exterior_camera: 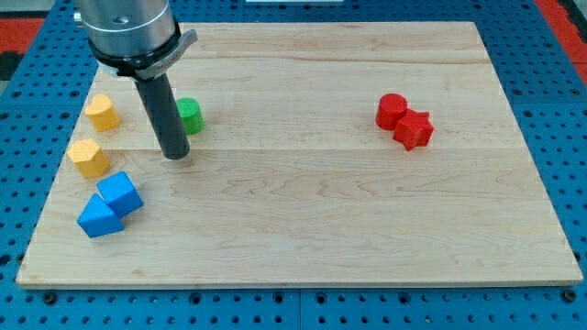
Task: Move the yellow heart slightly towards right side
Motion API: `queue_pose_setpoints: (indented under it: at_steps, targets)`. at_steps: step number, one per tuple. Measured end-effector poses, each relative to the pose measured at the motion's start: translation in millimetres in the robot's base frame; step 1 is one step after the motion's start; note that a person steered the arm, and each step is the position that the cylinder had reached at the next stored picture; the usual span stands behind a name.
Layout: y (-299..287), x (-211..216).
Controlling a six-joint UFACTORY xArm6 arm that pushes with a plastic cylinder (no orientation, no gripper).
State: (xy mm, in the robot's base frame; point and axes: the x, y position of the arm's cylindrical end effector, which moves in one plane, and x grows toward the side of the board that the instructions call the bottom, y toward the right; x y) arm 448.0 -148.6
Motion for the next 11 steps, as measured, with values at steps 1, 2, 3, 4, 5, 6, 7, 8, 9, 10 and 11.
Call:
queue_pose_setpoints:
  at_steps: [1, 2, 3, 4, 5, 6, 7, 8, 9, 10, 11]
  targets:
    - [-2, 0]
    - [-6, 0]
    - [-11, 0]
    - [-19, -1]
    - [-37, -13]
    - [-37, -37]
    - [-56, -66]
    - [-69, -99]
    - [-72, -126]
    - [-107, -118]
    - [-155, -98]
